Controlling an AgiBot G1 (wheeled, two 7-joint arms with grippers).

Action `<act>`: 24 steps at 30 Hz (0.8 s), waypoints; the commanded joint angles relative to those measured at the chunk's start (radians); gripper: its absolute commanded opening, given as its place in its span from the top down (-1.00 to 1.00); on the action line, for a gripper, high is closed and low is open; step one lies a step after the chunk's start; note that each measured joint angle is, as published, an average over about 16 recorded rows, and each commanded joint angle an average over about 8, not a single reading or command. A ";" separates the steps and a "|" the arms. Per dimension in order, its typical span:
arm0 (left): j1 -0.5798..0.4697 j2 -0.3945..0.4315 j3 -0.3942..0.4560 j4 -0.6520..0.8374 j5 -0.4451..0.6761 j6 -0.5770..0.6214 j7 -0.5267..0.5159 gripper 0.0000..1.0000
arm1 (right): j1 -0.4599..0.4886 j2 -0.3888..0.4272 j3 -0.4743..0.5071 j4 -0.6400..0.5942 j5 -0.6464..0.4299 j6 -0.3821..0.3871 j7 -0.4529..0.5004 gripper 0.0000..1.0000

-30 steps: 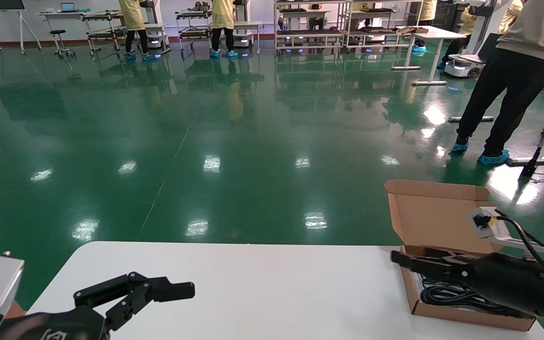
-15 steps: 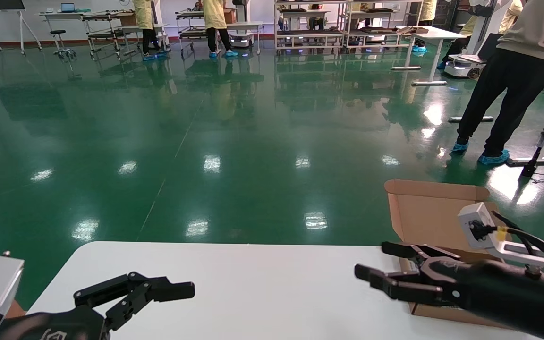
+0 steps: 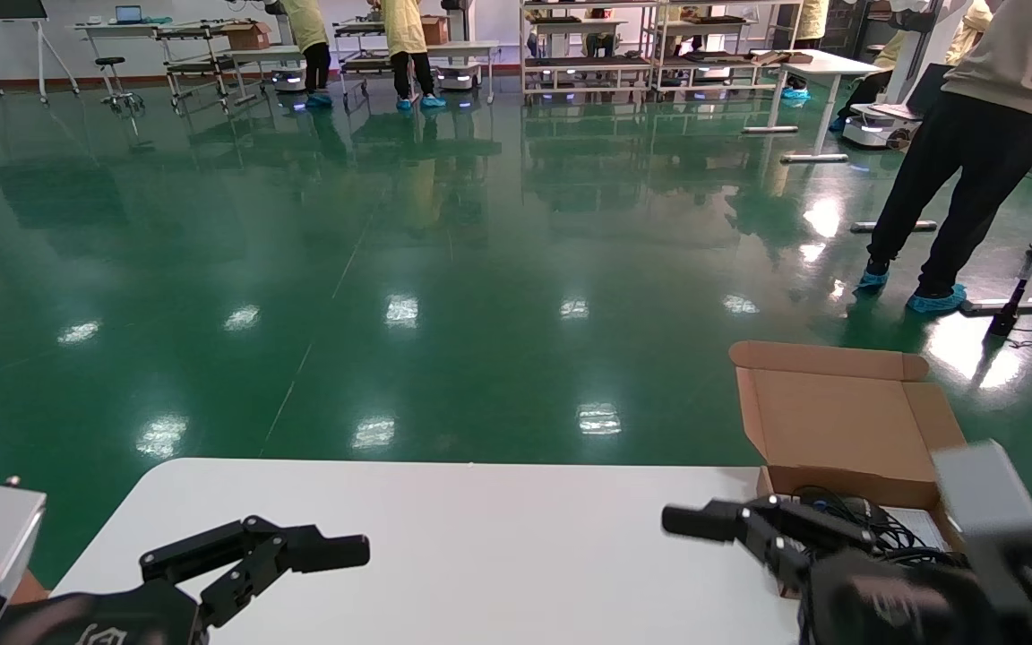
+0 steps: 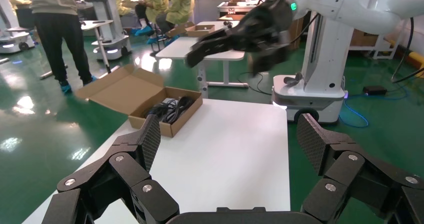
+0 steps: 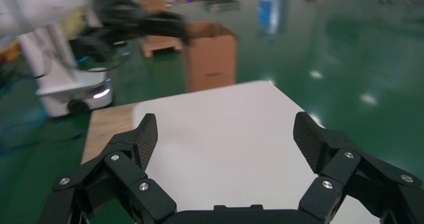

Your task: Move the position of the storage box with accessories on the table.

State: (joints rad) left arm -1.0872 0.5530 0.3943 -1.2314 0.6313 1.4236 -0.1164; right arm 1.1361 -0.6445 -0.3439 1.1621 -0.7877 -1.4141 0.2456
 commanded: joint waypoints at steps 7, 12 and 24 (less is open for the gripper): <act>0.000 0.000 0.000 0.000 0.000 0.000 0.000 -1.00 | -0.071 0.038 0.074 0.141 0.066 -0.095 -0.064 -1.00; 0.000 0.000 0.000 0.000 0.000 0.000 0.000 -1.00 | -0.085 0.045 0.089 0.166 0.080 -0.113 -0.073 -1.00; 0.000 0.000 0.000 0.000 0.000 0.000 0.000 -1.00 | -0.071 0.038 0.073 0.138 0.066 -0.093 -0.063 -1.00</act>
State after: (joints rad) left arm -1.0868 0.5528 0.3941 -1.2311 0.6308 1.4234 -0.1163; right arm 1.0649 -0.6063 -0.2698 1.3011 -0.7208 -1.5078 0.1822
